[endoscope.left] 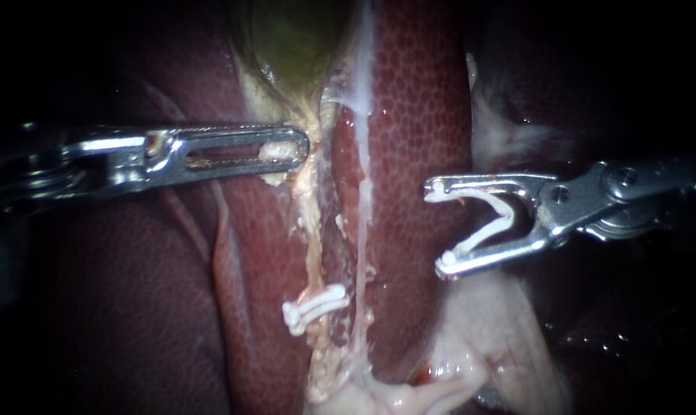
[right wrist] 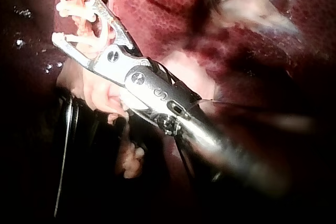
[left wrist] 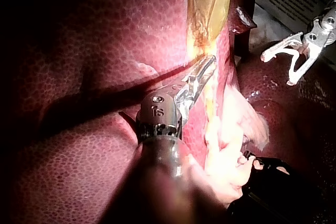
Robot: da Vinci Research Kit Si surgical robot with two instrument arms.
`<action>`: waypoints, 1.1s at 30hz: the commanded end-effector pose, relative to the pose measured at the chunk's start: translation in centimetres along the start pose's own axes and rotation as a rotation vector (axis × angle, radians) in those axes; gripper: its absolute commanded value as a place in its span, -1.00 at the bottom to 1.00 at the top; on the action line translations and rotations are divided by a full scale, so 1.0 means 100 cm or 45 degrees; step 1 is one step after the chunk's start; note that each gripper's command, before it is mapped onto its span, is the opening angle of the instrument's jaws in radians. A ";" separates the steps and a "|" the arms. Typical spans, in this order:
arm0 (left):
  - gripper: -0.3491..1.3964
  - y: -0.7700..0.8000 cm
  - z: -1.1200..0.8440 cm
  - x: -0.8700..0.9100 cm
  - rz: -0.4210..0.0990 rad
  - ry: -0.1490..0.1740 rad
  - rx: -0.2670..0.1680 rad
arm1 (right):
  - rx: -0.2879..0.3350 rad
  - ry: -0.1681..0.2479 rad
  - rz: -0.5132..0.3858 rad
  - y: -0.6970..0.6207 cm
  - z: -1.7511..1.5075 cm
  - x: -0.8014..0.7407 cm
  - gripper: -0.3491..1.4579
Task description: Clipping third clip left tube
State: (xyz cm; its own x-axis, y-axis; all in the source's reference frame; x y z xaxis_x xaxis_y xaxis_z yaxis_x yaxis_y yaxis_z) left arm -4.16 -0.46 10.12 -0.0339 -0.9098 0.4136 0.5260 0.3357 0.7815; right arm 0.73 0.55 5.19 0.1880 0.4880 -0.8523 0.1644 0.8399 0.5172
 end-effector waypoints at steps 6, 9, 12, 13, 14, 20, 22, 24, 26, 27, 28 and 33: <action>-0.81 0.0001 -0.0005 -0.0004 -0.001 0.003 0.005 | 0.000 0.000 0.000 0.0000 0.0000 0.0000 0.05; -0.81 0.0002 -0.0014 -0.0012 -0.006 0.010 0.014 | 0.000 0.000 0.000 0.0000 0.0000 -0.0001 0.05; -0.81 0.0001 -0.0025 -0.0021 -0.011 0.009 0.005 | 0.000 0.000 0.000 0.0000 0.0000 -0.0001 0.05; -0.81 0.0001 -0.0029 -0.0023 -0.013 0.009 0.004 | -0.001 0.000 0.000 0.0000 0.0000 -0.0001 0.05; -0.81 -0.0001 -0.0034 -0.0027 -0.016 0.011 -0.002 | -0.001 0.000 0.000 0.0001 0.0001 -0.0001 0.05; -0.81 -0.0008 -0.0057 -0.0047 -0.031 -0.027 0.001 | -0.001 0.000 0.000 0.0001 0.0001 -0.0002 0.05; -0.81 -0.0011 -0.0066 -0.0055 -0.045 -0.043 -0.002 | -0.001 0.000 0.000 0.0001 0.0001 -0.0002 0.05; -0.81 -0.0013 -0.0074 -0.0061 -0.043 -0.053 -0.001 | -0.001 0.000 -0.001 0.0001 0.0001 -0.0002 0.05; -0.81 -0.0014 -0.0078 -0.0064 -0.038 -0.060 -0.004 | -0.001 0.000 -0.001 0.0001 0.0001 -0.0002 0.05; -0.81 -0.0014 -0.0081 -0.0065 -0.039 -0.063 -0.002 | -0.001 0.000 -0.001 0.0001 0.0001 -0.0002 0.05; -0.81 -0.0014 -0.0081 -0.0066 -0.039 -0.063 -0.002 | -0.001 0.000 0.000 0.0001 0.0001 -0.0002 0.05; -0.81 -0.0014 -0.0082 -0.0064 -0.039 -0.063 -0.002 | -0.002 0.002 -0.001 0.0001 0.0003 -0.0002 0.05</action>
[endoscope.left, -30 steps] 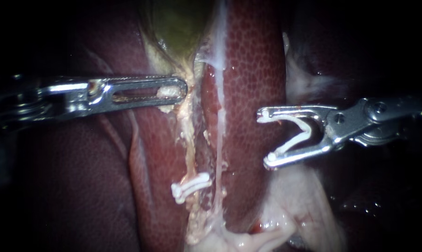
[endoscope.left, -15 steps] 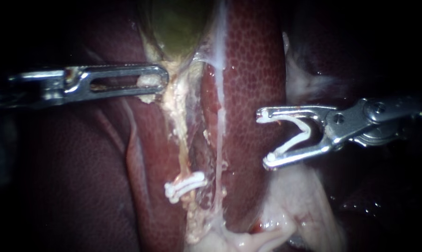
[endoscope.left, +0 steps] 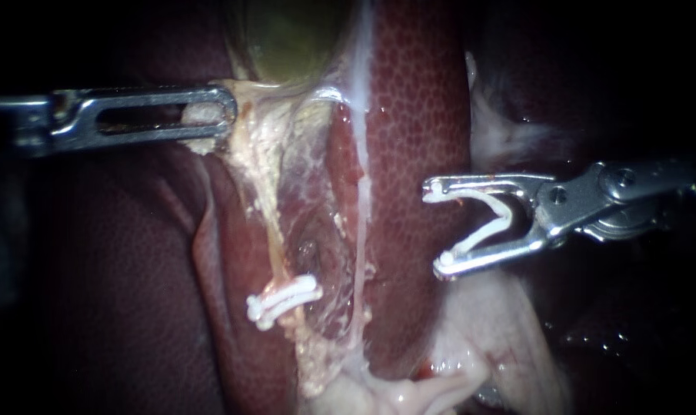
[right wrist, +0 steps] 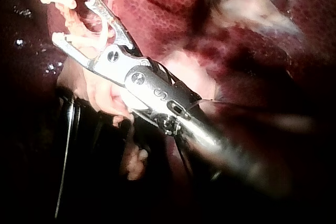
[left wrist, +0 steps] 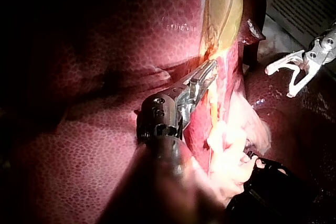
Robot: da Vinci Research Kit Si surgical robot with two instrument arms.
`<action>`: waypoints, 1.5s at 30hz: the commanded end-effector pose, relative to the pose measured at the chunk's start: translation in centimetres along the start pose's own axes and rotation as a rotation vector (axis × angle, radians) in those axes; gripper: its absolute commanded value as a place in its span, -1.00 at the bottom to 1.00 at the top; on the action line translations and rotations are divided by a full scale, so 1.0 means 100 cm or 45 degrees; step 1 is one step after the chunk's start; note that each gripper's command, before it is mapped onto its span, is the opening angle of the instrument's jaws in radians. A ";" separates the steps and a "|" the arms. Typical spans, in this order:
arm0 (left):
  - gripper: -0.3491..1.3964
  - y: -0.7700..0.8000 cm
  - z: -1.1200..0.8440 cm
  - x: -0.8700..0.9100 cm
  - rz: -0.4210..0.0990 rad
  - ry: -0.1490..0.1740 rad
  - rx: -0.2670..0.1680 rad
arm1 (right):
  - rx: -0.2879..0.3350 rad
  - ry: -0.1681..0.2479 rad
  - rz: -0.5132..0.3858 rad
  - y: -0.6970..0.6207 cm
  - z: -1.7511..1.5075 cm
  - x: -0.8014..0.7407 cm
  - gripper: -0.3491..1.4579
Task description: Clipping third clip left tube
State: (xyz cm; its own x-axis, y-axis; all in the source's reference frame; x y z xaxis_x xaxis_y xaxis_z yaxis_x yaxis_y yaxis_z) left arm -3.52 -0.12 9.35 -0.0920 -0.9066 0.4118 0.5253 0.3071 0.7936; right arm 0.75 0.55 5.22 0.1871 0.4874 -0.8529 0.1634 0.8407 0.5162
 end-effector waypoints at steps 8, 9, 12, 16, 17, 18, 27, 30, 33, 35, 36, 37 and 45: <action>-0.81 0.0000 -0.0001 0.0001 0.001 -0.001 0.000 | -0.015 0.017 -0.006 0.0002 0.0024 -0.0009 0.05; -0.81 0.0000 -0.0001 0.0001 0.001 -0.001 -0.001 | -0.022 0.020 -0.007 0.0003 0.0029 -0.0011 0.05; -0.81 0.0000 0.0000 0.0002 0.002 -0.002 -0.001 | -0.025 0.020 -0.014 0.0007 0.0046 -0.0020 0.05; -0.81 -0.0001 0.0001 0.0003 0.003 -0.003 -0.002 | -0.030 0.019 -0.022 0.0015 0.0068 -0.0034 0.05; -0.81 -0.0001 0.0001 0.0004 0.003 -0.003 -0.003 | -0.035 0.019 -0.017 0.0018 0.0074 -0.0038 0.05; -0.81 -0.0001 0.0002 0.0004 0.003 -0.003 -0.003 | -0.033 0.019 -0.018 0.0019 0.0078 -0.0040 0.05; -0.81 -0.0002 0.0003 0.0006 0.004 -0.005 -0.005 | -0.014 0.025 0.026 0.0035 0.0127 -0.0071 0.05; -0.81 -0.0003 0.0003 0.0006 0.004 -0.005 -0.006 | 0.003 0.028 0.033 0.0036 0.0142 -0.0079 0.05; -0.81 -0.0003 0.0003 0.0006 0.004 -0.006 -0.006 | 0.020 0.031 0.056 0.0037 0.0154 -0.0084 0.05; -0.81 -0.0004 0.0003 0.0006 0.004 -0.006 -0.006 | 0.031 0.033 0.060 0.0037 0.0160 -0.0086 0.05; -0.81 -0.0004 0.0003 0.0006 0.004 -0.006 -0.006 | 0.035 0.034 0.066 0.0037 0.0163 -0.0086 0.05; -0.81 -0.0004 0.0003 0.0006 0.004 -0.006 -0.006 | 0.038 0.034 0.066 0.0038 0.0166 -0.0086 0.05; -0.81 -0.0004 0.0003 0.0007 0.004 -0.006 -0.007 | 0.081 0.042 0.103 0.0042 0.0183 -0.0086 0.05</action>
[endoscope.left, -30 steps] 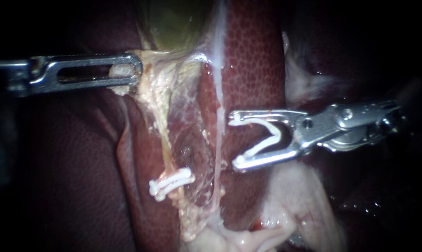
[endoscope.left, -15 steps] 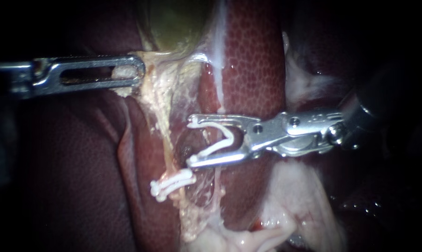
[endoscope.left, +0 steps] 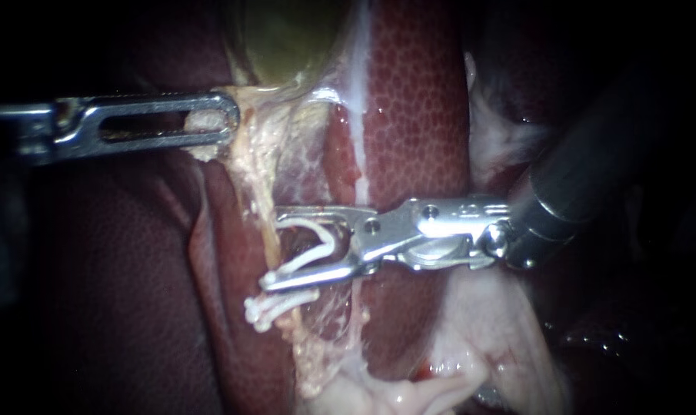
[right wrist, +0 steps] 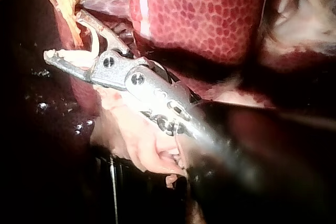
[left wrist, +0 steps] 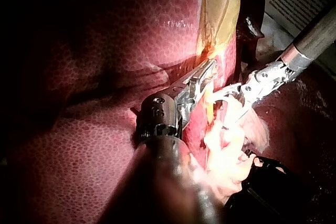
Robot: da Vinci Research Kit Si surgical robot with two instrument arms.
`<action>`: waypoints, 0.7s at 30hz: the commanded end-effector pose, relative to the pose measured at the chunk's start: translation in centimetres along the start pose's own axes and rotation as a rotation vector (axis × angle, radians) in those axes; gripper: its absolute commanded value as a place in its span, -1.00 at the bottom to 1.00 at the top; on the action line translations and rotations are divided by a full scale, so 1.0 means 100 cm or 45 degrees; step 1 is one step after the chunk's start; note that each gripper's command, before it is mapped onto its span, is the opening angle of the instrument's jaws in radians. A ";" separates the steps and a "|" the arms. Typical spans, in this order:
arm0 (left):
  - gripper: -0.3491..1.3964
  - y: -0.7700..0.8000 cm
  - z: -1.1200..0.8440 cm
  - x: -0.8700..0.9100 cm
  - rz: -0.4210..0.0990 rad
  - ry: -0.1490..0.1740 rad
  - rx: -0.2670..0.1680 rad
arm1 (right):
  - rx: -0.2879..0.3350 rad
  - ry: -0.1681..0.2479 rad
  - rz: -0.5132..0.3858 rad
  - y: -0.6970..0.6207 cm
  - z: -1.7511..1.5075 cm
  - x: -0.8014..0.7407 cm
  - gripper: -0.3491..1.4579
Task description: Clipping third clip left tube
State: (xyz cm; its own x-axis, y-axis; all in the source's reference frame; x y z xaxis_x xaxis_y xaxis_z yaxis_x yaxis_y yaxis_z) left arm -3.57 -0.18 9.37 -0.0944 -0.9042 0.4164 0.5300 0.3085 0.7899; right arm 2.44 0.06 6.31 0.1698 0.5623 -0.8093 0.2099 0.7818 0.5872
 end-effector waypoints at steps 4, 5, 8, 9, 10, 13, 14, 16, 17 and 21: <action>-0.81 0.0000 0.0000 0.0000 0.000 0.000 0.000 | 0.049 0.020 0.032 0.0001 0.0006 0.0001 0.05; -0.81 0.0000 0.0000 0.0000 0.000 0.000 0.000 | 0.061 0.029 0.044 0.0001 0.0007 0.0002 0.05; -0.81 0.0000 0.0000 0.0000 0.000 0.000 0.000 | 0.103 0.062 0.071 0.0001 0.0011 0.0003 0.05; -0.81 0.0000 0.0000 0.0000 0.000 0.000 -0.001 | 0.116 0.070 0.075 0.0001 0.0013 0.0004 0.05; -0.81 -0.0001 0.0000 0.0000 0.000 0.000 -0.001 | 0.124 0.074 0.081 0.0002 0.0015 0.0005 0.05; -0.81 -0.0001 0.0000 0.0000 0.000 0.000 -0.001 | 0.136 0.079 0.100 0.0004 0.0021 0.0005 0.05; -0.81 -0.0001 0.0000 0.0000 0.000 0.000 -0.001 | 0.137 0.079 0.100 0.0005 0.0023 0.0005 0.05; -0.81 -0.0001 0.0000 0.0000 0.000 0.000 -0.001 | 0.143 0.083 0.106 0.0007 0.0026 0.0005 0.05; -0.81 -0.0001 0.0000 0.0000 0.000 0.000 -0.001 | 0.147 0.083 0.106 0.0007 0.0027 0.0005 0.05; -0.81 -0.0001 0.0000 0.0001 0.000 -0.001 -0.001 | 0.148 0.087 0.113 0.0009 0.0030 0.0005 0.05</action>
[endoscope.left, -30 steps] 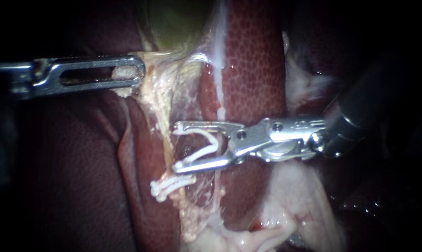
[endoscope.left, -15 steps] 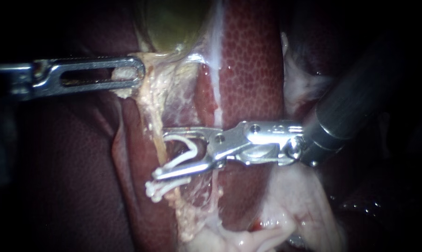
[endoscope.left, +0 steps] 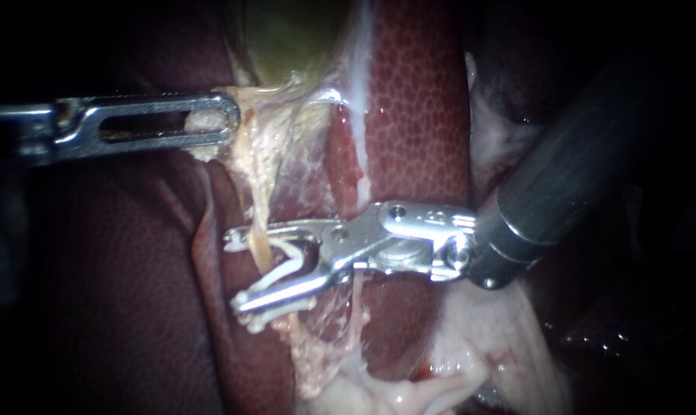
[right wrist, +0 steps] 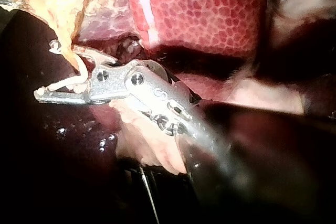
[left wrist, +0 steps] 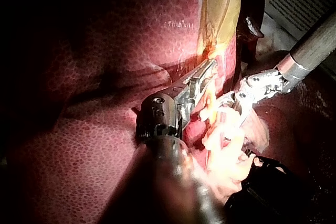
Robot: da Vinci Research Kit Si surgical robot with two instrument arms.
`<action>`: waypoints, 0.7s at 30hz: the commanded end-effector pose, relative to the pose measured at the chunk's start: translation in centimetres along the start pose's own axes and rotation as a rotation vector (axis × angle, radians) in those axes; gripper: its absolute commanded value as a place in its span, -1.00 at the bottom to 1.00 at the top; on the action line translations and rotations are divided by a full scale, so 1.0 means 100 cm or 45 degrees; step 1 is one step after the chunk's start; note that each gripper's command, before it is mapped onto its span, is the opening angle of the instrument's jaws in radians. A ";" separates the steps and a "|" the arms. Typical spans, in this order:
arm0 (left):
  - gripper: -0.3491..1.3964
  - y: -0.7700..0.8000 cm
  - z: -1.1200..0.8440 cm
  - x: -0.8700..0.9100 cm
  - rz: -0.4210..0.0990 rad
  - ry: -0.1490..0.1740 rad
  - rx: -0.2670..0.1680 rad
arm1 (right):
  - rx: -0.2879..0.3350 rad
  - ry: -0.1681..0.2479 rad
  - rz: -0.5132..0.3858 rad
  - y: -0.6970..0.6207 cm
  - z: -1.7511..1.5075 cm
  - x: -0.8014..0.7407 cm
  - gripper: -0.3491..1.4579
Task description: Clipping third clip left tube
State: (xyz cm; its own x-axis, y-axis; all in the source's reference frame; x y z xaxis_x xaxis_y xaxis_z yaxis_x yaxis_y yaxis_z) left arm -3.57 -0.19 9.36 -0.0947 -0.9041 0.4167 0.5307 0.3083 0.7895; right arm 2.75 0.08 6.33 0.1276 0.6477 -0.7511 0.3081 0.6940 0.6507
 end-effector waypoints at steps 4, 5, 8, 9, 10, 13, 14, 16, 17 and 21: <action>-0.81 0.0000 0.0001 0.0001 0.000 -0.001 0.000 | -0.003 0.005 0.000 0.0003 0.0004 0.0001 0.05; -0.81 0.0000 0.0001 0.0001 0.000 -0.001 0.000 | -0.003 0.013 0.006 0.0003 0.0005 0.0001 0.05; -0.81 0.0000 0.0001 0.0001 0.000 -0.001 0.000 | -0.003 0.017 0.006 0.0004 0.0006 0.0001 0.05; -0.81 0.0000 0.0001 0.0001 0.000 -0.001 0.000 | -0.003 0.017 0.006 0.0004 0.0005 0.0001 0.04; -0.81 0.0000 0.0001 0.0001 0.000 -0.001 0.000 | -0.003 0.017 0.006 0.0004 0.0005 0.0001 0.04; -0.81 0.0000 0.0001 0.0001 0.000 -0.001 0.000 | 0.000 0.017 0.007 0.0005 0.0004 0.0001 0.02; -0.81 0.0000 0.0001 0.0001 0.001 -0.001 -0.001 | 0.000 0.017 0.007 0.0005 0.0004 0.0001 0.00; -0.81 0.0000 0.0001 0.0001 0.001 -0.001 -0.001 | 0.001 0.017 0.007 0.0006 0.0003 0.0001 -0.02; -0.81 0.0000 0.0001 0.0001 0.001 -0.001 -0.001 | -0.003 0.017 0.007 0.0006 0.0002 0.0000 -0.04; -0.81 0.0000 0.0001 0.0001 0.001 -0.001 -0.001 | -0.007 0.017 0.007 0.0007 0.0001 0.0000 -0.08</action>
State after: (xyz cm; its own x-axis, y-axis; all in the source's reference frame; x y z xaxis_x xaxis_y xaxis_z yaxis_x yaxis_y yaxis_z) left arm -3.58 -0.20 9.37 -0.0952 -0.9036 0.4177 0.5318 0.3085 0.7887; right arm 2.78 0.12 6.37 0.1164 0.6560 -0.7457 0.3024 0.6917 0.6558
